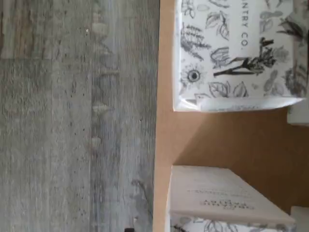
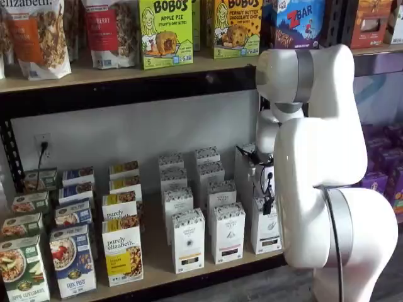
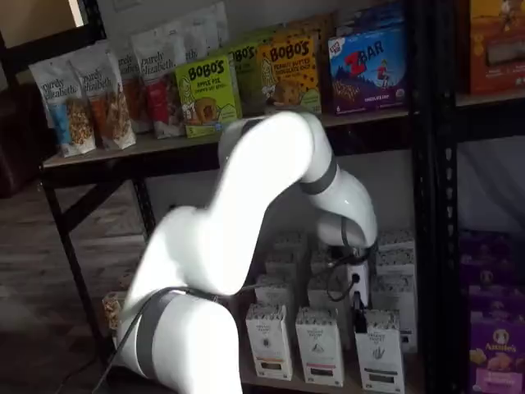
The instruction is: Pick up the white box with a green strip in the middle, on the bottom shelf, the sixth box from the left
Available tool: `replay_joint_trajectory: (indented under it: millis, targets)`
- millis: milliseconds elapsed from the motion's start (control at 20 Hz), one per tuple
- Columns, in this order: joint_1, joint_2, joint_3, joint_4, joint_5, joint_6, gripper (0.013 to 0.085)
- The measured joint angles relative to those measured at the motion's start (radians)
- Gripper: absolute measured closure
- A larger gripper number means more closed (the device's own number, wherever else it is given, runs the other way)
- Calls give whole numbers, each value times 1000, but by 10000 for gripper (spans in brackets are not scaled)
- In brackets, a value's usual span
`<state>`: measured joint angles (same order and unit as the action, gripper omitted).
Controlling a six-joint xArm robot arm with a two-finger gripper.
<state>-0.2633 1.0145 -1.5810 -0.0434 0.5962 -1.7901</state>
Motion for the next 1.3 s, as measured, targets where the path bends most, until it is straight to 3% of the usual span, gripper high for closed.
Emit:
replay_joint_trajectory:
  millis: [300, 600, 1000, 1300]
  targets:
    - [10, 54, -65, -105, 43, 98, 130]
    - [17, 75, -73, -172, 30, 164, 130]
    - [15, 91, -51, -220, -43, 207, 130]
    - [10, 102, -56, -213, -53, 196, 130]
